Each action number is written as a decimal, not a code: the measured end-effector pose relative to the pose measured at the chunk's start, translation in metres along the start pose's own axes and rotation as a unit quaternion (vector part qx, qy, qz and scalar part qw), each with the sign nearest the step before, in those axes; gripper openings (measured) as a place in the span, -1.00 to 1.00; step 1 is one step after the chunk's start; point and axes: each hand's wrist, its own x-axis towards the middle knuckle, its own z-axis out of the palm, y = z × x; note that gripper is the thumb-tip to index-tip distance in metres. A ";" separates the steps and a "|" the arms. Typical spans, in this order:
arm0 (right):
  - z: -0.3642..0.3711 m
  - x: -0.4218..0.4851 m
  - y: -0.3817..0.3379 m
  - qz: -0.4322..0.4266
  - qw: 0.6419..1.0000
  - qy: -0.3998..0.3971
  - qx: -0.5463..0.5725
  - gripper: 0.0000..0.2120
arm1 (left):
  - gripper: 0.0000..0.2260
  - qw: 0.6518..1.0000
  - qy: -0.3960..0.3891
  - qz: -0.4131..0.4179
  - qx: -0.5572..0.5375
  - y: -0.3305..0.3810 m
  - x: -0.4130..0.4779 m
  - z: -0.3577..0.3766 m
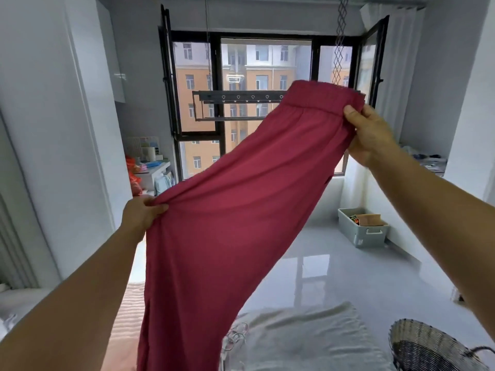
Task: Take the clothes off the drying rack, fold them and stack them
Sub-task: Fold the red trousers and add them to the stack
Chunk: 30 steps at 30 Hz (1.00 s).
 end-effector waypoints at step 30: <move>-0.116 -0.356 -0.024 0.260 0.950 -0.156 -0.075 -0.60 | -0.77 0.931 -0.208 -0.294 -0.062 -0.201 -0.569 -0.004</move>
